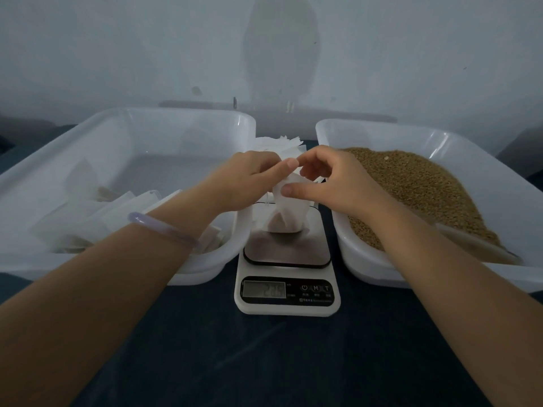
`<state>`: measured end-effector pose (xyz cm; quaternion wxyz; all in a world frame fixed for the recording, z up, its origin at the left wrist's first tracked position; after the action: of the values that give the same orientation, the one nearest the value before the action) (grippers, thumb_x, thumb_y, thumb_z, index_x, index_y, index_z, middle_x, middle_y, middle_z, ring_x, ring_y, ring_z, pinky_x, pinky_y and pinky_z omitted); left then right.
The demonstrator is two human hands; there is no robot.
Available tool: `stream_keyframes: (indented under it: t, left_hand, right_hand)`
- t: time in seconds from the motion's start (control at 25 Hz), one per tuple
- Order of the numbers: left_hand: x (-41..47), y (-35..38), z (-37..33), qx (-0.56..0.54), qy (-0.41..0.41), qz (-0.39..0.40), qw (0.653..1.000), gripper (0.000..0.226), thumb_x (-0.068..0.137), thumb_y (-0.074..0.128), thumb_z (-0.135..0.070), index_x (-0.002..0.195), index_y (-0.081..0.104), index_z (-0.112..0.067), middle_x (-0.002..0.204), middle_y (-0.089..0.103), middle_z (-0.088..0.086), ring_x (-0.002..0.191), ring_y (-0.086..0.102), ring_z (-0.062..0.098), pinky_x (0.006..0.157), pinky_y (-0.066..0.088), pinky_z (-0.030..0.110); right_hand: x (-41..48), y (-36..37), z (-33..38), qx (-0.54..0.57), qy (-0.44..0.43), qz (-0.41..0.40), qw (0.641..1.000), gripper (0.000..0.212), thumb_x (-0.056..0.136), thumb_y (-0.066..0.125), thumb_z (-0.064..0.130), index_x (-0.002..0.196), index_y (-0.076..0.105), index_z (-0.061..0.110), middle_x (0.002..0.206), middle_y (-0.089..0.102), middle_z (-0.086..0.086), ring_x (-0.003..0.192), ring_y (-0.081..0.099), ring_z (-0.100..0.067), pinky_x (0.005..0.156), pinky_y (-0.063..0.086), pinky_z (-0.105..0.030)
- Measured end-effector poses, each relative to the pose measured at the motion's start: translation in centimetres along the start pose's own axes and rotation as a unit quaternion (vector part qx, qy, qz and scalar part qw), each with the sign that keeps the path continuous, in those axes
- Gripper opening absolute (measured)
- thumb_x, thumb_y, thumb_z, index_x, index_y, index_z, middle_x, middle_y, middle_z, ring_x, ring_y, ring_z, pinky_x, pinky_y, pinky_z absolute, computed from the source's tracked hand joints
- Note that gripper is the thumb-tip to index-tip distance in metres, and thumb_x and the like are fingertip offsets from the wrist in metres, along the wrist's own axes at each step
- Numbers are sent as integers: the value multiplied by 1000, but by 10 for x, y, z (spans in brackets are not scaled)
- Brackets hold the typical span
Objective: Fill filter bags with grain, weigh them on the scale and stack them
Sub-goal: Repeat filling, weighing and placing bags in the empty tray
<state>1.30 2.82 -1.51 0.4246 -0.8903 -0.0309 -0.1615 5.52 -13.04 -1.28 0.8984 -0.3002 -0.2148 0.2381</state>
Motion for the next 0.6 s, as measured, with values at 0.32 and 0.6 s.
stream_keyframes:
  t: [0.32,0.6]
  left_hand:
    - [1,1,1,0,-1,5,1000,51,96,36,-47,84,61,-4,69,55,-3,65,50,11,61,37,24]
    - [0,0,1,-1,-1,3,1000,47,97,37,-45,78,60,-9,66,54,-6,61,49,5,58,36,20]
  right_hand:
    - [-1,1,2,19,-9,13,1000,85,45,69,73,115,60,25,102,64,9,93,61,-4,73,48,-19]
    - [-2,1,1,13,-3,22,1000,82,50,70,70,117,59,25,102,64,10,94,61,-3,74,47,-18]
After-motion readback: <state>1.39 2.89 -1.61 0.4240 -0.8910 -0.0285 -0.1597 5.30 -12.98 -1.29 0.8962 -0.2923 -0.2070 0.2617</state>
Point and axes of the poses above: each hand's wrist, its own x-axis towards the middle knuckle, its own y-axis out of the palm, z = x × y, the point moved 3 cm from there along x, towards the middle knuckle
